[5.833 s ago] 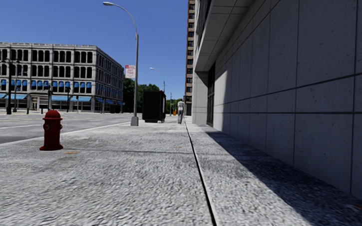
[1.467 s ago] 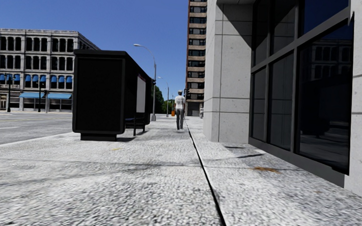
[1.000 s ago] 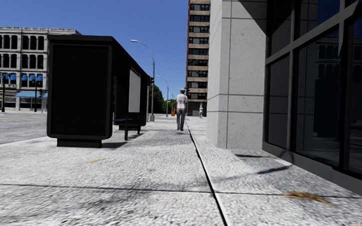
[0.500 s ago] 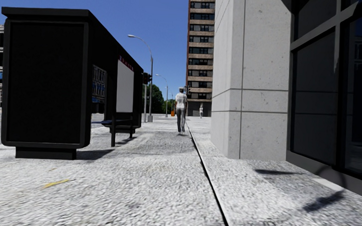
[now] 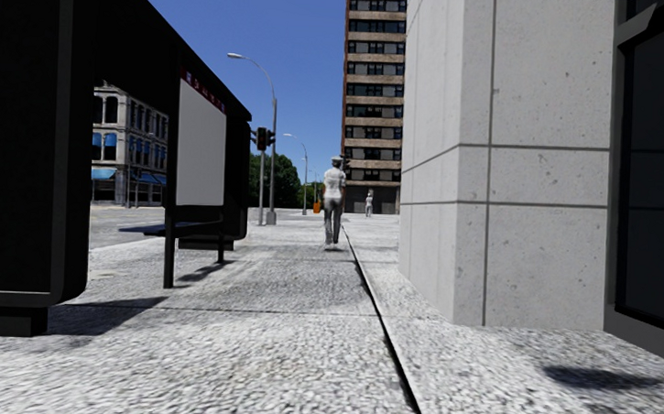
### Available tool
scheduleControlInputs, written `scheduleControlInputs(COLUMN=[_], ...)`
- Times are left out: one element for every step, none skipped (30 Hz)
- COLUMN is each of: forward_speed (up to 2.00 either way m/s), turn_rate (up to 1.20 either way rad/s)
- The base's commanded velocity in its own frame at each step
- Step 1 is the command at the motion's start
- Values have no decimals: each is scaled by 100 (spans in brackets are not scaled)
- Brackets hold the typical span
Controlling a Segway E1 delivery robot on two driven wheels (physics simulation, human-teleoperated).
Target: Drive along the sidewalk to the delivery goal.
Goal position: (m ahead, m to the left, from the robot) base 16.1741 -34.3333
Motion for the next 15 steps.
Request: scheduleControlInputs(forward_speed=[200,200,200,200,200,200,200,200,200,200,200,200,200,200,200], turn_rate=[0,0,0,0,0,0,0,0,0,0,0,0,0,0,0])
